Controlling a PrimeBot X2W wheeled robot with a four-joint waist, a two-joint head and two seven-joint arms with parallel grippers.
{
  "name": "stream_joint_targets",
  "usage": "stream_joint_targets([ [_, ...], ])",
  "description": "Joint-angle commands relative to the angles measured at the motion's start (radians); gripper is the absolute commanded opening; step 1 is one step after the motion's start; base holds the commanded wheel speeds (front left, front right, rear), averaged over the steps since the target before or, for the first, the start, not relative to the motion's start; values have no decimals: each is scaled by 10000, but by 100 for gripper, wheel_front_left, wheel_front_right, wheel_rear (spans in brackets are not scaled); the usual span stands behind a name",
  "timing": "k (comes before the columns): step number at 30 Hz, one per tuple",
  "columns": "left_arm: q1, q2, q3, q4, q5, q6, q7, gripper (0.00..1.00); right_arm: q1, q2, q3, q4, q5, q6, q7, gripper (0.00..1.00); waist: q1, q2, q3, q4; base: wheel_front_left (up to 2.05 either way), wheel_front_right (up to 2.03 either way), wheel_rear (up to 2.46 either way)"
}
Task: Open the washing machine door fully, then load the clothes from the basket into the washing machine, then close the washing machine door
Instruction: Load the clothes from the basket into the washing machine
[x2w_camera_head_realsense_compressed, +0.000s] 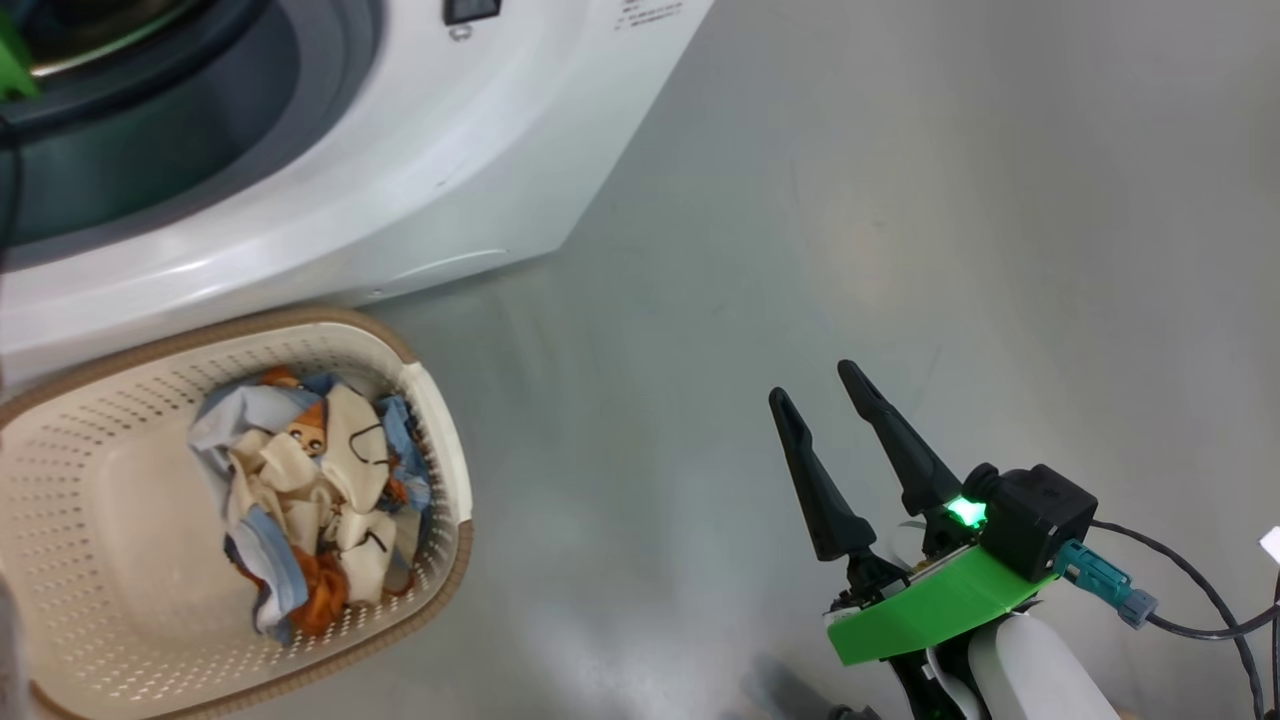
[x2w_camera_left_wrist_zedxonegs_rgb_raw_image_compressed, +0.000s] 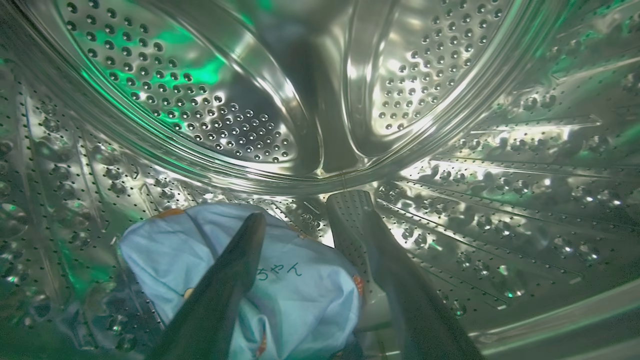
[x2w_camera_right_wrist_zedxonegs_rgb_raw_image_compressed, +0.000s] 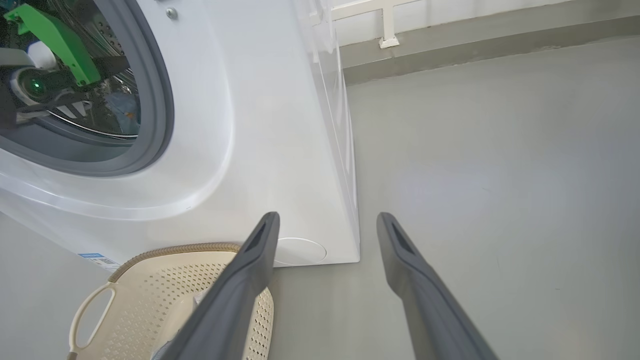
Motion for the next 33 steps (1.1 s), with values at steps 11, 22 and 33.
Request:
stream_joint_targets([
  [11,901,-106,99,-429,-409,-61,-296,100,240,-81,86,-51,-227,88,-48,100,0,0,-761,512,0,0,0],
  [22,2132,-658,128,-1281,-697,-235,-336,100,468,-81,-64,77,-346,88,-48,100,0,0,-1611,938,0,0,0],
  [33,4086,-1376,224,-2916,-948,-525,-337,100,843,-81,-375,194,-533,88,-48,100,0,0,-2585,1360,0,0,0],
])
